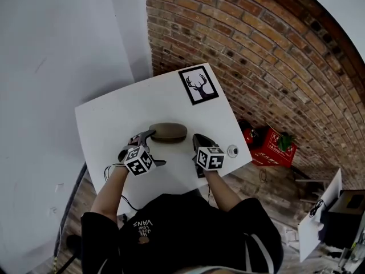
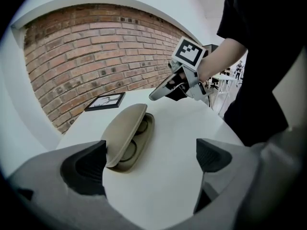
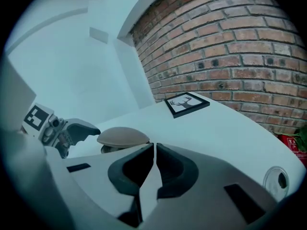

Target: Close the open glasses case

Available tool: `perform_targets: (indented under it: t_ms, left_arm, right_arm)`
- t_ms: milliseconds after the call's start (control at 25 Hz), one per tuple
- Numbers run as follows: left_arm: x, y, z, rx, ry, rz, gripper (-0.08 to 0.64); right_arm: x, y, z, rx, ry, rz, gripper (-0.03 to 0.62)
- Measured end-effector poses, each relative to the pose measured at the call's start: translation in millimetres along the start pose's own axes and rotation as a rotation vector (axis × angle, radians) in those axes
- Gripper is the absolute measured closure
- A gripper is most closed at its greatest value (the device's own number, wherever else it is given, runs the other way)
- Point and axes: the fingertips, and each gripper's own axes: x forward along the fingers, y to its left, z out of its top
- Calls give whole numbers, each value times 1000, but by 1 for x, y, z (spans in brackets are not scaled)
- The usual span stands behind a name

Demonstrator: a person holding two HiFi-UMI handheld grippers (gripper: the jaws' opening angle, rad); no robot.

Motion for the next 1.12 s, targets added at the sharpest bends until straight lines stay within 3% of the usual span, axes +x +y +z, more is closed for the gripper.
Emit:
perform_targets:
  t_ms: [240, 520, 1120]
  left_arm:
    - [8, -15, -7, -28, 20, 1, -23]
    - [16, -19, -13, -39, 56, 23, -22]
    - [22, -18, -18, -36, 98, 37, -21]
  right_arm:
    - [-3, 17, -3, 10, -20, 65, 584]
    - [7, 42, -11, -90, 29, 127, 493]
    - [24, 42, -21, -168, 110, 126, 407]
